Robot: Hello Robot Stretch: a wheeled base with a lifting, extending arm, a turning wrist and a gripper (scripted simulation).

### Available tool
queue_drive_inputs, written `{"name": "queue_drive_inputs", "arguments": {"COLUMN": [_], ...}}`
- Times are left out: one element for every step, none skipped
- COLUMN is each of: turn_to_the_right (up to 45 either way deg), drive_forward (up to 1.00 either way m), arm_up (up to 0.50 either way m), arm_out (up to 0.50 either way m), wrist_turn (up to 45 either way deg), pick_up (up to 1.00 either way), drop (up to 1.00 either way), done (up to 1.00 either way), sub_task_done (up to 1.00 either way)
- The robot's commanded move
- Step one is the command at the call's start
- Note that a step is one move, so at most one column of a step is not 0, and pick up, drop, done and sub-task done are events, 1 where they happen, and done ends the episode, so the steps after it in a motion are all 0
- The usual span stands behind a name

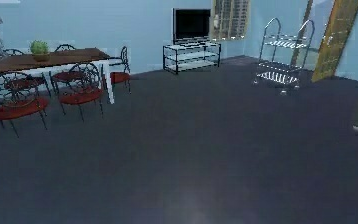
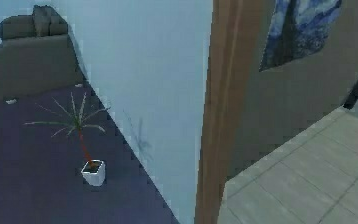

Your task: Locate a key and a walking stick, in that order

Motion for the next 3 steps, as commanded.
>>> {"name": "queue_drive_inputs", "arguments": {"turn_to_the_right": [12.0,0.0,0.0], "drive_forward": [0.0,1.0,1.0], "arm_up": [0.0,0.0,0.0], "arm_out": [0.0,0.0,0.0], "wrist_turn": [0.0,0.0,0.0], "pick_up": [0.0,0.0,0.0], "drop": [0.0,0.0,0.0], "done": [0.0,0.0,0.0], "sub_task_done": [0.0,0.0,0.0]}}
